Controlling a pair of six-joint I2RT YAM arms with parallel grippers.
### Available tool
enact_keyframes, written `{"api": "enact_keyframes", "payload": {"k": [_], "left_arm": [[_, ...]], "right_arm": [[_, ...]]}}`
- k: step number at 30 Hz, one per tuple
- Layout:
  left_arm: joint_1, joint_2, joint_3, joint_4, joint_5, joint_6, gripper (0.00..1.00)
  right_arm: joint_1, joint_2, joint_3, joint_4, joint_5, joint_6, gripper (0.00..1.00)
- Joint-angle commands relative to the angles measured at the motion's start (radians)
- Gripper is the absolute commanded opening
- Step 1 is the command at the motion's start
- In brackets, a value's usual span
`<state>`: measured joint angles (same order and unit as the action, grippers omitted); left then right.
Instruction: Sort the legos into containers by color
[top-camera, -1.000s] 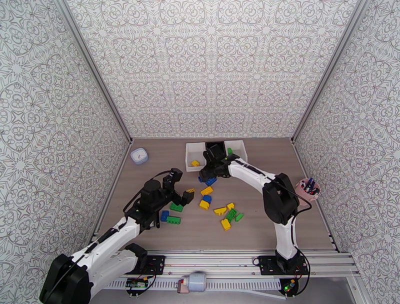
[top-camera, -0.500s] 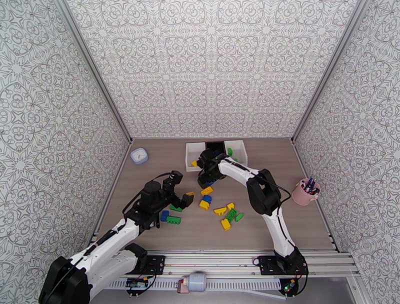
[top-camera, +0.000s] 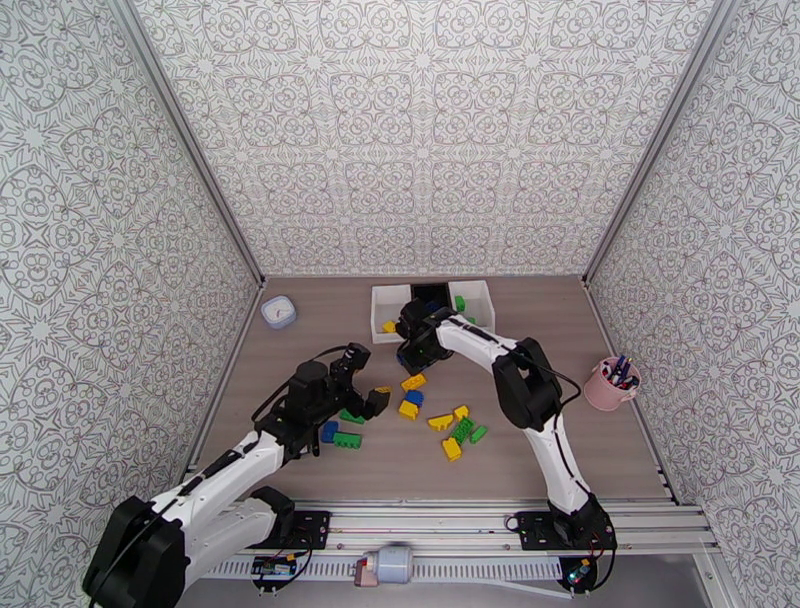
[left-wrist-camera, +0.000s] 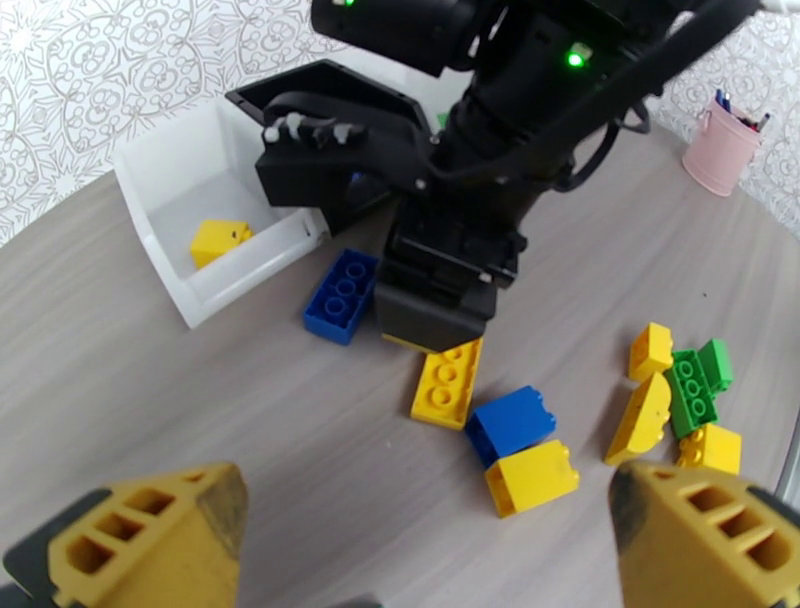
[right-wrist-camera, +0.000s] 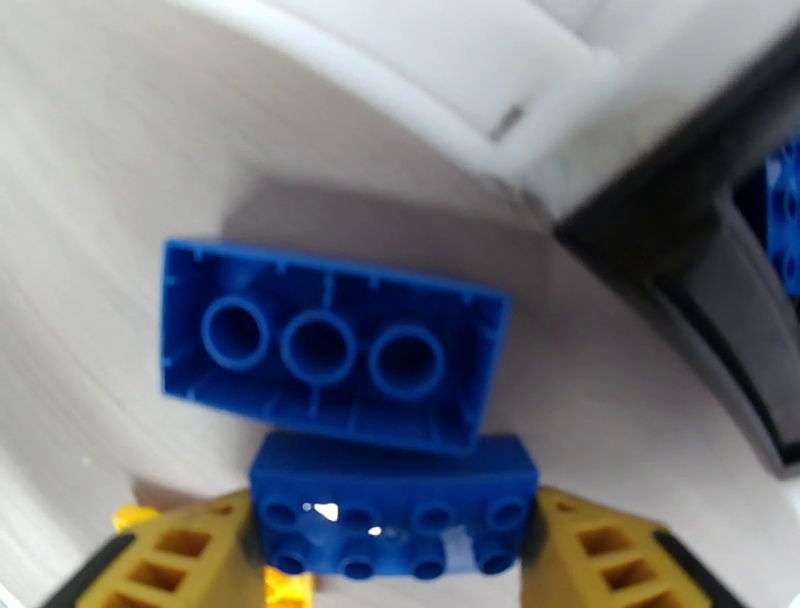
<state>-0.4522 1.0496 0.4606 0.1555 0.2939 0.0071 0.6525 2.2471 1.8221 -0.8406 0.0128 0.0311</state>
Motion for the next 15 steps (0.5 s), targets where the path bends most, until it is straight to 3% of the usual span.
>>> {"api": "enact_keyframes", "payload": {"k": [1,7,15], "left_arm": [[-0.009,0.017,0.019,0.064,-0.013,-0.013,1.00],[-0.015,0.053,0.035,0.098,-0.021,-0.020,1.00],[-0.019,0.095,0.053,0.122,-0.012,-0.018,1.00]], "right_arm": [[-0.026,-0.127,-0.055,0.082,-0.019,0.126,0.60],[-0.071,-0.196,-0.066,0.180,0.024,0.204,0.59],[-0.114,-0.052,0.163,0.178,0.090,0.146,0.59]]}}
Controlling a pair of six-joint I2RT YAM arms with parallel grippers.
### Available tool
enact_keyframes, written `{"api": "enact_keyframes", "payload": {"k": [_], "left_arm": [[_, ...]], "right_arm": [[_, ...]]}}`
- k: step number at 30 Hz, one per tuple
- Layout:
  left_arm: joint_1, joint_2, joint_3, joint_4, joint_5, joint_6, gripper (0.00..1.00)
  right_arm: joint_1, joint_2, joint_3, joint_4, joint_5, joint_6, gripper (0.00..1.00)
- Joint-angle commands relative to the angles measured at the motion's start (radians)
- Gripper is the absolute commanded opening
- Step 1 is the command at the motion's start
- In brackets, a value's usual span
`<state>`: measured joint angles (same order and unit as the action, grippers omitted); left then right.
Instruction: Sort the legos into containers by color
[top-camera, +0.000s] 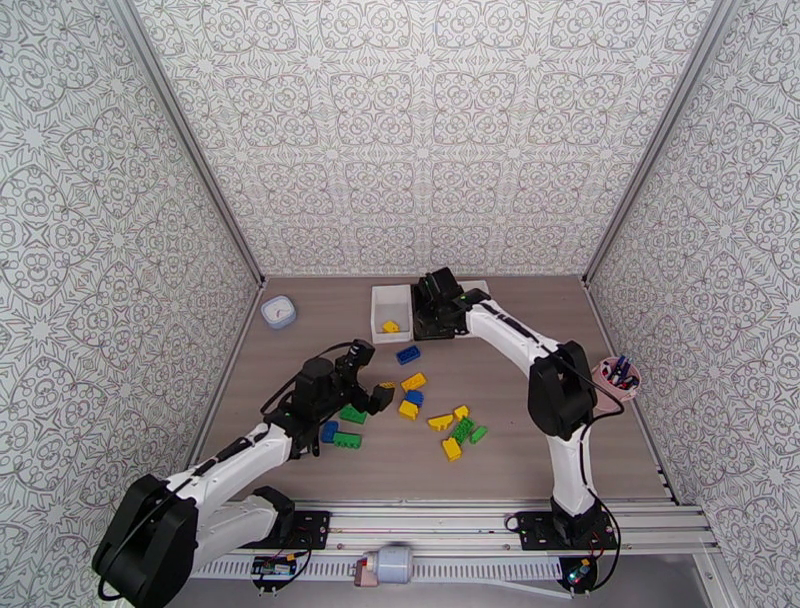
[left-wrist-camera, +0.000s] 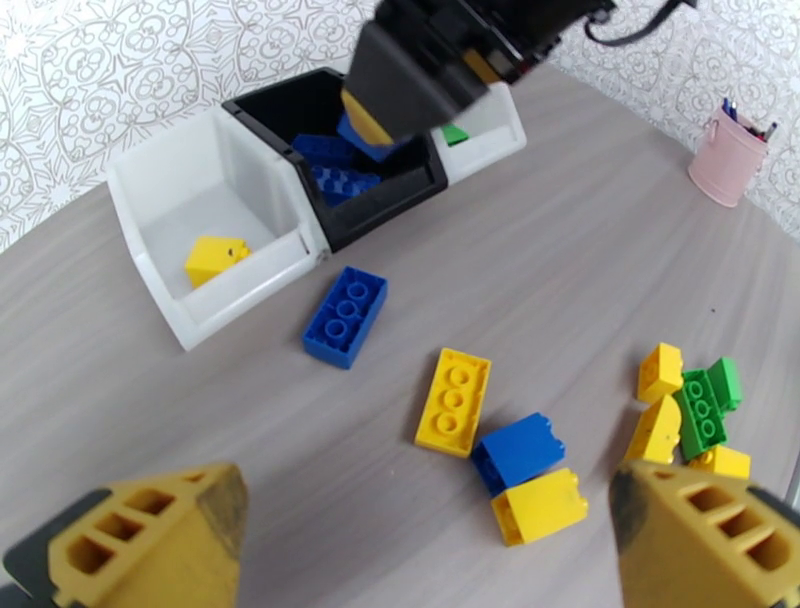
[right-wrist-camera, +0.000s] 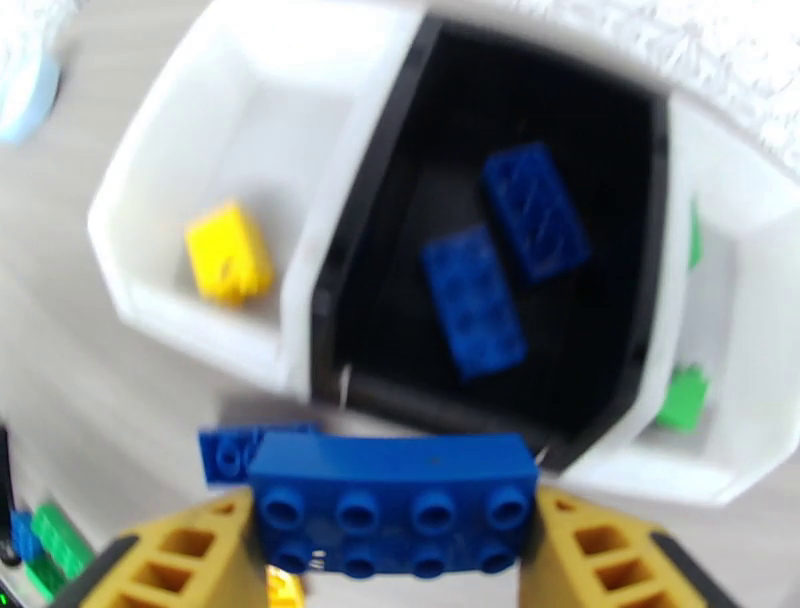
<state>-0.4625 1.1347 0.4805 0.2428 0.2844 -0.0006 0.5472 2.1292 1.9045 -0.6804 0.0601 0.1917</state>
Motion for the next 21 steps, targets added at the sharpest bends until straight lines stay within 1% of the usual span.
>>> {"api": "enact_keyframes", "payload": {"k": [1,10,12,13,15,17,21], "left_arm": [[-0.009,0.014,0.036,0.034,-0.001,-0.009,1.00],[-0.018,0.007,0.038,0.028,-0.024,-0.004,1.00],[-0.019,0.002,0.038,0.024,-0.030,-0.003,1.00],[-0.019,-0.001,0.035,0.023,-0.030,-0.001,1.00],[-0.022,-0.006,0.031,0.023,-0.030,0.000,1.00],[-0.022,-0.012,0.023,0.026,-0.030,0.002,1.00],[-0.025,-0.027,0.013,0.023,-0.025,0.003,1.00]], "right_arm": [[-0.014,0.093,0.116,0.015,0.046,-0.022,0.59],[-0.053,0.292,0.377,-0.053,0.050,-0.046,0.61],[-0.053,0.313,0.418,-0.077,0.052,-0.049,0.66],[-0.053,0.314,0.428,-0.090,0.052,-0.050,0.70],[-0.054,0.294,0.414,-0.093,0.039,-0.049,0.78],[-0.051,0.245,0.351,-0.082,0.035,-0.045,0.84],[-0.038,0.114,0.148,-0.021,0.029,-0.017,0.89]]}}
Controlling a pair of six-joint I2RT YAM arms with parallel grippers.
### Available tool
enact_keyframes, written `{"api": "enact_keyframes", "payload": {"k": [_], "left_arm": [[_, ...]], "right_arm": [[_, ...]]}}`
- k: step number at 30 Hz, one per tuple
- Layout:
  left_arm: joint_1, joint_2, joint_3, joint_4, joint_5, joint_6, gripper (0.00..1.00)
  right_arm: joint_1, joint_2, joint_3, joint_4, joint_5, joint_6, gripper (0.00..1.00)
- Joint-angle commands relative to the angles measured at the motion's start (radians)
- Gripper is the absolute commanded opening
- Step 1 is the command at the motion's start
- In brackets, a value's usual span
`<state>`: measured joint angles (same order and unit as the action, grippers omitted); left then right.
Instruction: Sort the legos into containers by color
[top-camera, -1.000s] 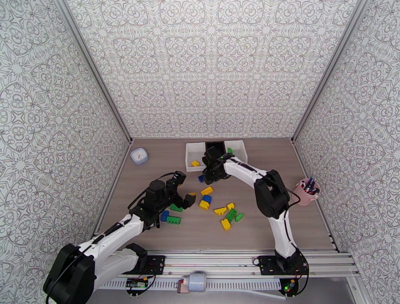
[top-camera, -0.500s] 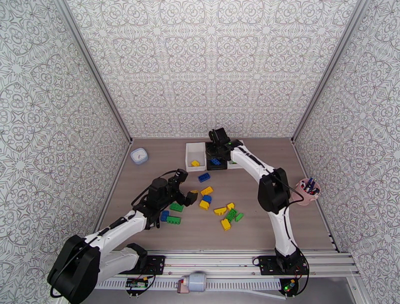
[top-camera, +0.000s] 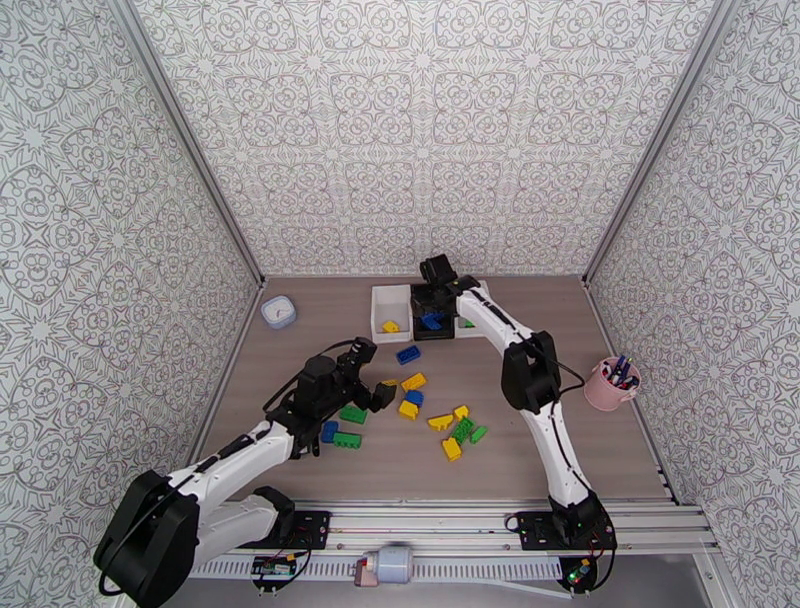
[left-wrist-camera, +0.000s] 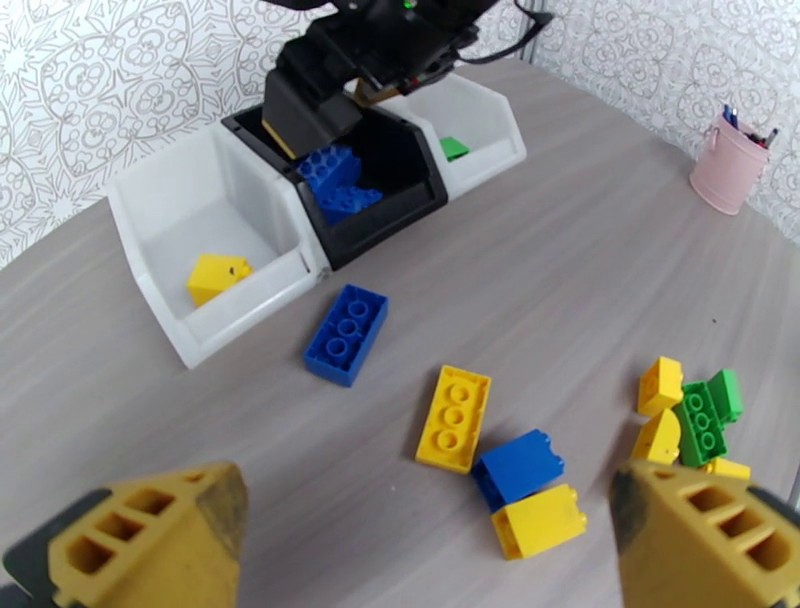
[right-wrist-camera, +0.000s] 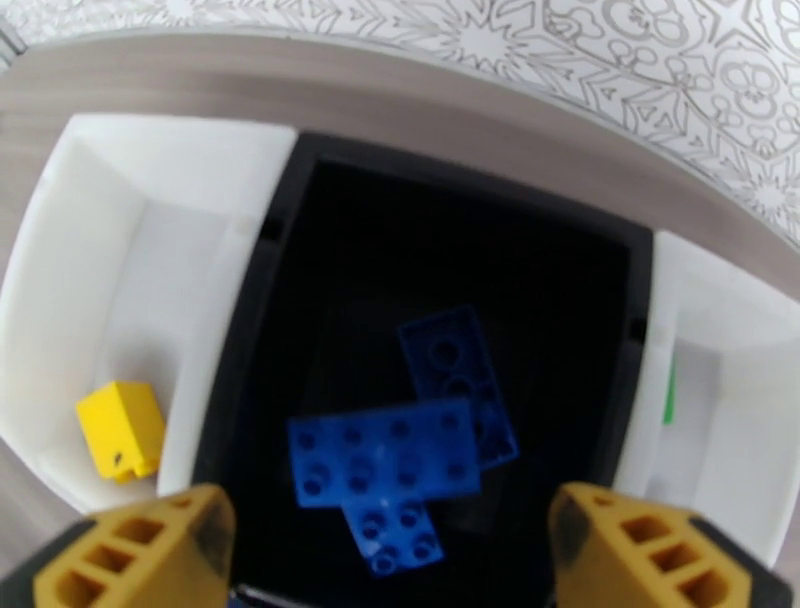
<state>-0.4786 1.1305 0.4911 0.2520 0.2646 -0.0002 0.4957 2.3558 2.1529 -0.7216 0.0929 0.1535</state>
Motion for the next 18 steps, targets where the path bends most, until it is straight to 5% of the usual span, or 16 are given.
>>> {"api": "enact_keyframes", "payload": {"k": [1,9,18], "left_arm": [[-0.008,-0.030,-0.002,0.009,0.002,0.005,1.00],[0.004,-0.133,-0.003,-0.142,0.078,0.051,1.00],[0.023,-0.233,0.007,-0.311,0.118,0.138,1.00]], "right_arm": [[0.020,-0.150,-0.157,0.034,-0.004,0.032,0.89],[0.096,-0.363,-0.493,0.058,-0.007,0.086,0.93],[0.222,-0.384,-0.590,0.009,0.009,0.083,0.95]]}}
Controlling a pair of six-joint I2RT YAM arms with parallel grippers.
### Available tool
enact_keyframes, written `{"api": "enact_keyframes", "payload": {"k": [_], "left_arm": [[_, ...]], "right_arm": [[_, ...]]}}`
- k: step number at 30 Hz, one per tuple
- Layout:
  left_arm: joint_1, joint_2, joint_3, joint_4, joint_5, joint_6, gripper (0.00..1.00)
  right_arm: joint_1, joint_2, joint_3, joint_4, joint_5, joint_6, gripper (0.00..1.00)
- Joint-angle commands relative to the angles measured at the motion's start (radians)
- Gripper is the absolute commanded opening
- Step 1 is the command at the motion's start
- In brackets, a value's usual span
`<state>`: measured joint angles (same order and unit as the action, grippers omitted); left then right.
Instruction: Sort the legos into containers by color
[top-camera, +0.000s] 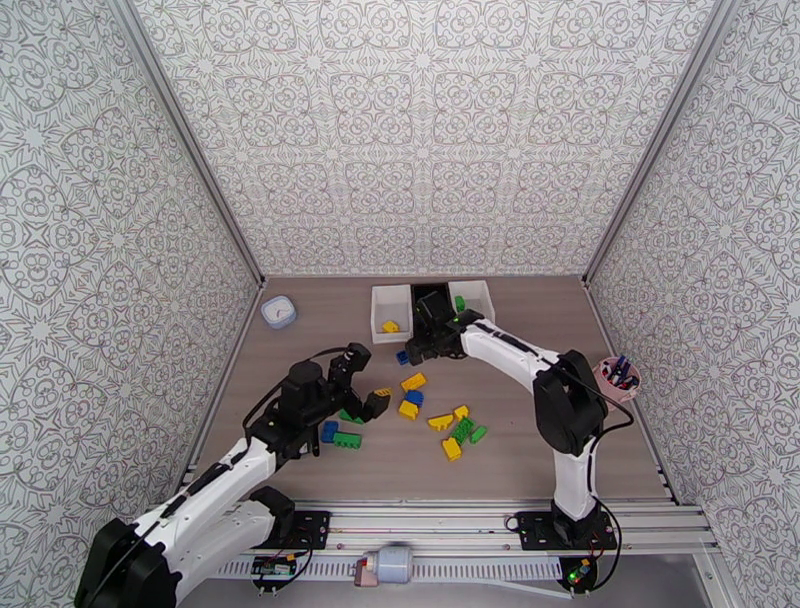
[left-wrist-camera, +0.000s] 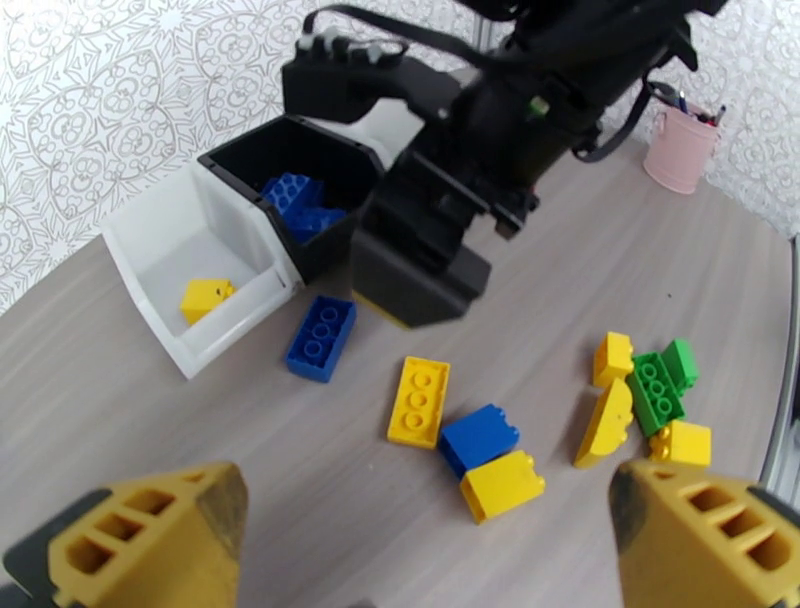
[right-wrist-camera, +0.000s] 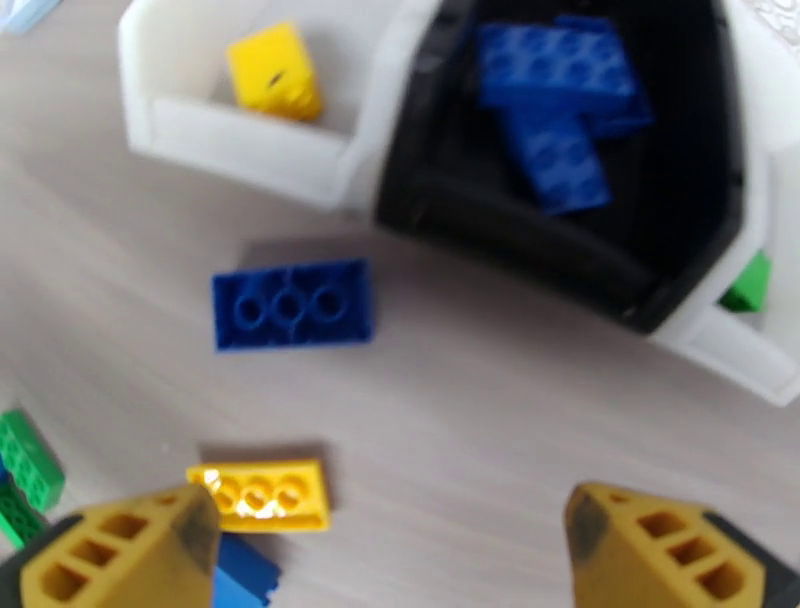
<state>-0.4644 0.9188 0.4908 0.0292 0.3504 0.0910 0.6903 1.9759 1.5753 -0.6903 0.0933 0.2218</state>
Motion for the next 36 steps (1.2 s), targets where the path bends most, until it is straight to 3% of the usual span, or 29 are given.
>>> {"api": "enact_keyframes", "payload": {"k": [1,14,29,36], "left_arm": [[0.009,-0.030,0.008,-0.096,0.032,0.049,1.00],[0.012,-0.067,0.005,-0.140,0.032,0.055,1.00],[0.013,-0.052,-0.004,-0.122,0.039,0.043,1.00],[0.009,-0.037,0.002,-0.103,0.035,0.037,1.00]], "right_arm": [[0.042,0.008,-0.008,-0.031,0.007,0.012,0.95],[0.106,0.163,0.093,-0.112,0.017,-0.027,0.96],[0.106,0.231,0.107,-0.107,-0.039,-0.004,0.77],[0.105,0.213,0.095,-0.114,-0.031,0.002,0.63]]}}
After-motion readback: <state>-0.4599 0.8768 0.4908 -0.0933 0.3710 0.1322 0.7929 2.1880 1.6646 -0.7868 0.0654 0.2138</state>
